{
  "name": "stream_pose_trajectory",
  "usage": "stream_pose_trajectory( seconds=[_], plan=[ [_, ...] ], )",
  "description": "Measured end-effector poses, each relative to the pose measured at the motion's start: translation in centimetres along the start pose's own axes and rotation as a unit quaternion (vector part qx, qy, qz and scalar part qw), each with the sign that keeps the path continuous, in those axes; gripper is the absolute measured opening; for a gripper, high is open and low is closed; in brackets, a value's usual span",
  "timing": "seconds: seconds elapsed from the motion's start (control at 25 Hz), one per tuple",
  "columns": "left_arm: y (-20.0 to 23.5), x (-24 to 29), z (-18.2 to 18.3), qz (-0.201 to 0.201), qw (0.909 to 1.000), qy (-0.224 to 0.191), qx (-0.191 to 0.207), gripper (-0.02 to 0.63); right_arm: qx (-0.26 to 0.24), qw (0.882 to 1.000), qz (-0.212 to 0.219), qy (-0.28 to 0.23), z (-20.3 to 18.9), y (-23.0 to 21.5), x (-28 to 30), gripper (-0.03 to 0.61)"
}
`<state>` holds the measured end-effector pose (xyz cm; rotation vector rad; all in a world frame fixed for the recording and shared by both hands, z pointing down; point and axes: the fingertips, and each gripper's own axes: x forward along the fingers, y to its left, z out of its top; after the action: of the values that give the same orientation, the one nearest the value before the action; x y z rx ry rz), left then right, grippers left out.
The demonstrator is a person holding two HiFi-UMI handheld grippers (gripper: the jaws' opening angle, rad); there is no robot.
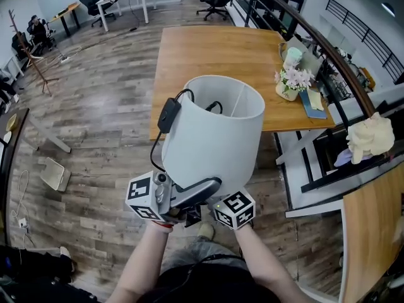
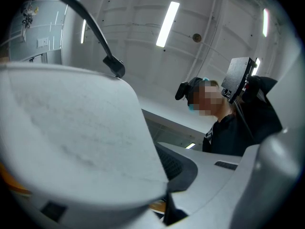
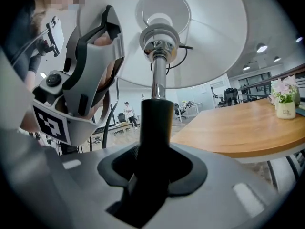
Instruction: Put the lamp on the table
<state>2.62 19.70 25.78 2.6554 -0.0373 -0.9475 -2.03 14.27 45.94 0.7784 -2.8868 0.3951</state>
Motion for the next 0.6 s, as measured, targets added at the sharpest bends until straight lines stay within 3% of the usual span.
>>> stream_pose_trajectory(
  seconds=[0.24, 0.6],
  plan=[
    [2.8, -0.2, 1.4, 0.007, 0.9998, -0.016, -0.005, 0.025, -0.008, 1.0, 0.008, 0.013, 0.7, -2.2, 1.7, 0.169],
    [7.3, -0.5, 3.1, 0.013, 0.9998, -0.007, -0.01, 0.025, 0.001, 1.0, 0.009, 0.01, 1.7, -5.3, 5.0, 0.169]
  ],
)
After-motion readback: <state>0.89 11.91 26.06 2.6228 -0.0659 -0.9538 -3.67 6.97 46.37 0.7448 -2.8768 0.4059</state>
